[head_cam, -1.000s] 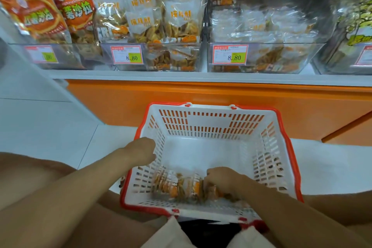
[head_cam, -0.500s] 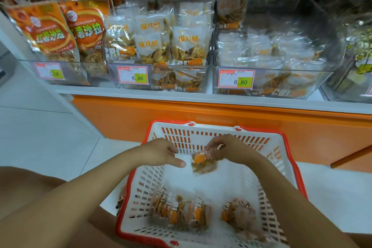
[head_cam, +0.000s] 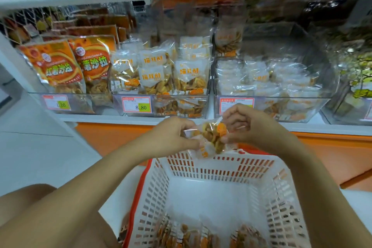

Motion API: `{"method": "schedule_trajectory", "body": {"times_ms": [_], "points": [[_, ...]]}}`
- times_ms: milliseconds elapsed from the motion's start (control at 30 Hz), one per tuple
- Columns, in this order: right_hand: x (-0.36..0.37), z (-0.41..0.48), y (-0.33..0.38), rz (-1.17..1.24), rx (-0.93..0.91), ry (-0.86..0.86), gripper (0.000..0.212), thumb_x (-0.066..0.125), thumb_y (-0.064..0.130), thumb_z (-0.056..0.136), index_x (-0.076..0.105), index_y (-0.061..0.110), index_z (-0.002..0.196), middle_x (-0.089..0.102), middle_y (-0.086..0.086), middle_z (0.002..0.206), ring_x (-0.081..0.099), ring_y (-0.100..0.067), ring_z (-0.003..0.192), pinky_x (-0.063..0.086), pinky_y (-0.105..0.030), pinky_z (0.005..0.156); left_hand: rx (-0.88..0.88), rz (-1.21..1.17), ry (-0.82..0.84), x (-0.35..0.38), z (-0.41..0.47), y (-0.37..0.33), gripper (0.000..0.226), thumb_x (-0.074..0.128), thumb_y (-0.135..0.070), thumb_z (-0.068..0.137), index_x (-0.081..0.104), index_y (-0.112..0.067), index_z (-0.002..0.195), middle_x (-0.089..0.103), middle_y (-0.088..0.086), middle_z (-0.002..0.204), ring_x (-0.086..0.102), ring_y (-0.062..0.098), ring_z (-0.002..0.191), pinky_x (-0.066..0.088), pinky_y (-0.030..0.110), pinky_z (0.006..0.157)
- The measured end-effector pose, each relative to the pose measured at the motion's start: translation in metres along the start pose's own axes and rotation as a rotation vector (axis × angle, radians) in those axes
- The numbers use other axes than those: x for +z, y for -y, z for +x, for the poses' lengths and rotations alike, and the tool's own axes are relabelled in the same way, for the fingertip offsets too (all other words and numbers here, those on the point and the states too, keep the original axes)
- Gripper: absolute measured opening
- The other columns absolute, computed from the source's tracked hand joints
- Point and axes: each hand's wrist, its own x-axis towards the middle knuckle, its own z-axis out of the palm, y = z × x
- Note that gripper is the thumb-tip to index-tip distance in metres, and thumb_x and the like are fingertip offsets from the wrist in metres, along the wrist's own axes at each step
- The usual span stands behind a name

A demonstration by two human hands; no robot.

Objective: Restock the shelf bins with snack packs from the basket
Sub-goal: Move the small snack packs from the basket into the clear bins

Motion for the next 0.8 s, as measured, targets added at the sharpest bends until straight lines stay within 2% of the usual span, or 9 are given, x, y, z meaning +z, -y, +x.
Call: {"method": "schedule_trajectory", "body": {"times_ms": [100,233,300,400,467,567,600,733,800], "points": [[-0.004,-0.006,0.016,-0.317,-0.084,-0.042,0.057,0.085,0.028,0.065,0.056,0.048,0.11,0.062,0.022,0.097,0.057,0.008,0.089,0.047,-0.013,0.076,0.073,0.183,-0.032,-0.011,0.002,-0.023,0.019,0.074,-0.034,0.08,0.069,-0.016,0.082,0.068,0.002,0.076,0.063,0.018,0.069,0.05,0.039,0.066],[-0.004,-0.007,0.026,-0.441,-0.107,-0.021,0.028,0.083,0.038,0.066,0.065,0.043,0.086,0.066,0.013,0.08,0.058,-0.001,0.074,0.048,-0.027,0.068,0.146,0.222,-0.087,-0.02,0.008,-0.044,0.024,0.079,-0.029,0.075,0.057,-0.027,0.068,0.059,-0.008,0.066,0.057,0.007,0.065,0.045,0.023,0.06],[-0.005,-0.006,0.024,-0.428,-0.123,-0.02,0.02,0.082,0.042,0.065,0.065,0.032,0.07,0.059,0.009,0.06,0.05,-0.005,0.056,0.042,-0.031,0.056,0.171,0.183,-0.119,-0.022,0.012,-0.052,0.018,0.081,-0.027,0.074,0.064,-0.028,0.078,0.06,-0.011,0.073,0.053,0.002,0.066,0.046,0.018,0.062],[-0.014,-0.007,0.026,-0.3,-0.117,-0.058,0.02,0.082,0.04,0.065,0.063,0.035,0.059,0.044,0.011,0.048,0.037,-0.003,0.048,0.029,-0.021,0.05,0.223,0.047,-0.236,-0.026,0.021,-0.062,0.023,0.076,-0.029,0.079,0.07,-0.02,0.1,0.067,-0.007,0.087,0.059,0.001,0.073,0.049,0.014,0.07],[-0.024,-0.009,0.034,-0.179,-0.102,-0.125,0.013,0.08,0.039,0.067,0.069,0.031,0.067,0.051,0.009,0.052,0.044,-0.004,0.05,0.035,-0.019,0.053,0.234,-0.023,-0.375,-0.033,0.027,-0.064,0.02,0.067,-0.033,0.086,0.07,-0.02,0.101,0.069,-0.007,0.091,0.063,0.005,0.083,0.052,0.018,0.078],[-0.047,-0.001,0.038,0.051,-0.1,-0.339,0.019,0.075,0.03,0.076,0.07,0.013,0.082,0.067,0.008,0.066,0.06,-0.004,0.056,0.045,-0.018,0.055,0.189,-0.061,-0.503,-0.042,0.038,-0.056,0.017,0.059,-0.028,0.093,0.071,-0.016,0.096,0.071,0.0,0.093,0.065,0.016,0.089,0.054,0.037,0.085],[-0.055,0.007,0.038,0.069,-0.118,-0.426,0.02,0.074,0.03,0.078,0.07,0.011,0.084,0.066,0.007,0.067,0.057,-0.004,0.056,0.043,-0.017,0.057,0.166,-0.034,-0.504,-0.043,0.042,-0.051,0.015,0.059,-0.025,0.093,0.071,-0.016,0.097,0.071,0.0,0.093,0.065,0.016,0.089,0.054,0.036,0.085],[-0.083,0.054,0.041,0.096,-0.12,-0.595,0.011,0.074,0.027,0.081,0.072,0.019,0.088,0.069,-0.001,0.081,0.057,-0.005,0.064,0.044,-0.019,0.063,0.165,0.151,-0.491,-0.039,0.049,-0.04,0.016,0.057,-0.019,0.093,0.069,-0.018,0.104,0.066,-0.011,0.089,0.059,-0.001,0.078,0.043,0.003,0.065],[-0.095,0.086,0.036,0.017,-0.089,-0.609,0.016,0.077,0.028,0.078,0.072,0.019,0.09,0.069,-0.005,0.086,0.057,-0.011,0.07,0.045,-0.024,0.065,0.178,0.208,-0.487,-0.038,0.048,-0.039,0.016,0.056,-0.017,0.093,0.068,-0.017,0.104,0.061,-0.017,0.085,0.055,-0.004,0.074,0.041,0.002,0.065]]}}
